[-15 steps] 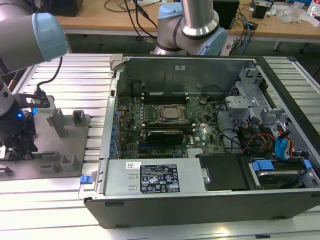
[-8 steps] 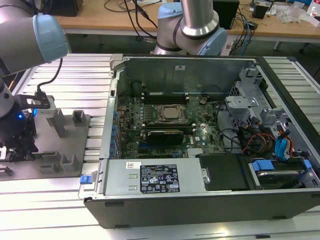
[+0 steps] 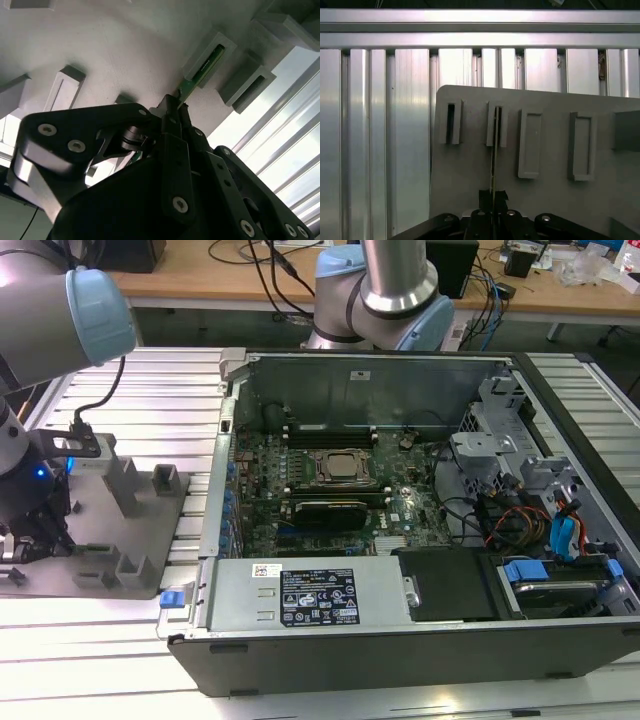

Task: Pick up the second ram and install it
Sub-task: 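Pick up the second ram and move it above second insertion slot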

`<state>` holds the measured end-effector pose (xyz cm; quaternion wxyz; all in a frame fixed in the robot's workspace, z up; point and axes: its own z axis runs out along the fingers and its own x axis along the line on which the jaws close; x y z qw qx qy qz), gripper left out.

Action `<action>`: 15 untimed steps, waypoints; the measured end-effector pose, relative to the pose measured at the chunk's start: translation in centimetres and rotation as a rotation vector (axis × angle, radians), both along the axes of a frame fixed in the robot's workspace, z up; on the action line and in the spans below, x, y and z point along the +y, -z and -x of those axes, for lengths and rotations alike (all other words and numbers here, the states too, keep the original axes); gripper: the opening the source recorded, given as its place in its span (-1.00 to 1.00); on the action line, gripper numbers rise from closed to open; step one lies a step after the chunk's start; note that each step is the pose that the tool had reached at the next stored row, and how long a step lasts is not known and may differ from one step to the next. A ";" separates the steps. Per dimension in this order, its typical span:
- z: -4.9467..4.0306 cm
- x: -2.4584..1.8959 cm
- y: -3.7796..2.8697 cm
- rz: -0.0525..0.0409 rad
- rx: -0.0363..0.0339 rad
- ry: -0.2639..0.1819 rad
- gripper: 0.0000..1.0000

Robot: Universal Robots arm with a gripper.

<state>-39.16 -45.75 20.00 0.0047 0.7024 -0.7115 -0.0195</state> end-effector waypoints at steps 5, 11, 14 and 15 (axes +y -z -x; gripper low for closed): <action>0.00 0.00 0.00 0.0000 0.0000 0.000 -0.72; 0.00 0.00 0.00 -0.0002 -0.0002 0.000 -0.72; 0.00 0.00 -0.40 -0.0001 -0.0001 0.000 -0.72; 0.00 0.00 -0.56 0.0000 0.0000 0.000 -0.72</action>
